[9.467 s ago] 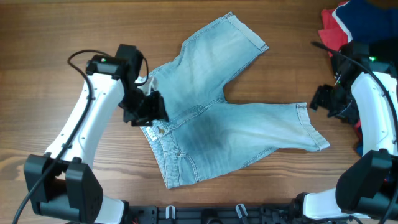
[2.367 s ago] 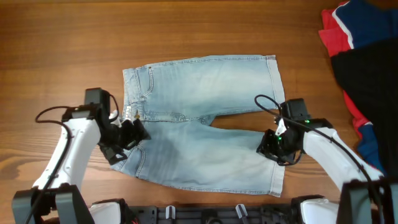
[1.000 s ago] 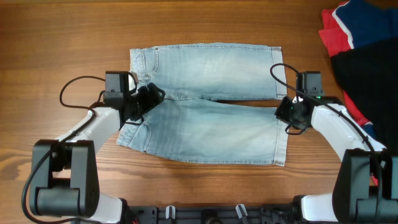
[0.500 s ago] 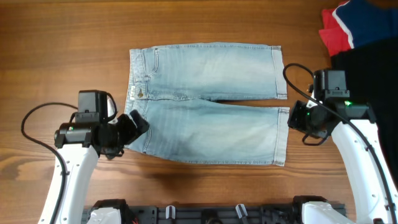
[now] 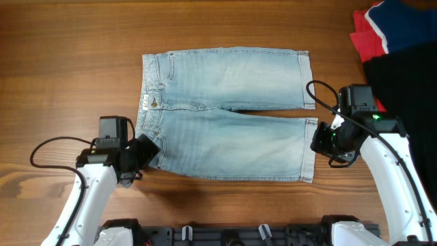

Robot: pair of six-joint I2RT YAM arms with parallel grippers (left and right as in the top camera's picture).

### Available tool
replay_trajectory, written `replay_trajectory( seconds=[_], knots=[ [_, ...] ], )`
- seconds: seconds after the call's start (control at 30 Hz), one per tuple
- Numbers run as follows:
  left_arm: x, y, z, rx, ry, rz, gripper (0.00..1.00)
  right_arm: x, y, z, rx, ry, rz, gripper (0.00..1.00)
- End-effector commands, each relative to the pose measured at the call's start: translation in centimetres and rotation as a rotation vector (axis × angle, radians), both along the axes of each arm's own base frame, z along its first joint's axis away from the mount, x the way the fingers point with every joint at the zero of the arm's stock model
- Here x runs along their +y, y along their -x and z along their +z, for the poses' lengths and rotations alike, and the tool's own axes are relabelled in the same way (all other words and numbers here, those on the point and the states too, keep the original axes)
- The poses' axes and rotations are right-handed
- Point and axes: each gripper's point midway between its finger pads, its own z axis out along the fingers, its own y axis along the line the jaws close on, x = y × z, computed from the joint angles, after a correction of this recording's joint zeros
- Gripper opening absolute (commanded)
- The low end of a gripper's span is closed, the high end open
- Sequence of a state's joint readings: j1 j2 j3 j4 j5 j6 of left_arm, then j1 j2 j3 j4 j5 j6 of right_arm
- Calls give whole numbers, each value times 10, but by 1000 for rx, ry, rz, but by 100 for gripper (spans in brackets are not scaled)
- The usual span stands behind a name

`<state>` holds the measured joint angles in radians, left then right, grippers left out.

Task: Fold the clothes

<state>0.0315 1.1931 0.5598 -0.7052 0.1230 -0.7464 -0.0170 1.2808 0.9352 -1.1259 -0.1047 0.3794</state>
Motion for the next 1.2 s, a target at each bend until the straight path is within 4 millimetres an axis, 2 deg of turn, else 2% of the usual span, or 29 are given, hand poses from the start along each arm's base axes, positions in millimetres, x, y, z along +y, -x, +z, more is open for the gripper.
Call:
replay_trajectory(
  seconds=[0.0, 0.03, 0.13, 0.23, 0.33, 0.4, 0.47, 0.53, 0.6, 0.7, 0.77, 0.93, 1.1, 1.17],
  knots=[
    [8, 5, -9, 25, -32, 40, 69, 5, 2, -1, 2, -30, 5, 38],
    [8, 7, -12, 38, -32, 39, 67, 5, 2, -1, 2, -35, 4, 37],
    [8, 12, -26, 70, -34, 40, 68, 8, 2, -1, 2, -52, -11, 38],
    [9, 6, -32, 68, -35, 47, 65, 9, 1, -1, 2, -55, -11, 37],
    [9, -1, -32, 39, -38, 48, 58, 9, 4, -1, 13, -56, -14, 37],
    [10, -5, -31, 21, -38, 48, 40, 9, 10, -2, 37, -56, -17, 37],
    [9, -5, -31, 24, -37, 48, 18, 9, 15, -4, 60, -58, -46, 37],
    [9, 1, -32, 49, -36, 48, 8, 9, 22, -10, 94, -61, -94, 37],
    [9, 8, -33, 79, -36, 47, 5, 12, 35, -20, 143, -75, -135, 38],
    [9, 13, -34, 98, -36, 46, 5, 32, 48, -38, 188, -194, -151, 39],
    [9, 13, -34, 98, -36, 46, 7, 43, 67, -59, 250, -253, -216, 38],
    [9, 13, -34, 98, -38, 37, 8, 45, 92, -86, 318, -260, -306, 37],
    [8, 14, -34, 102, -36, 34, 8, 44, 80, -107, 246, -267, -420, 32],
    [7, 15, -34, 105, -30, 33, 8, 36, 71, -111, 207, -229, -477, 30]
  ],
)
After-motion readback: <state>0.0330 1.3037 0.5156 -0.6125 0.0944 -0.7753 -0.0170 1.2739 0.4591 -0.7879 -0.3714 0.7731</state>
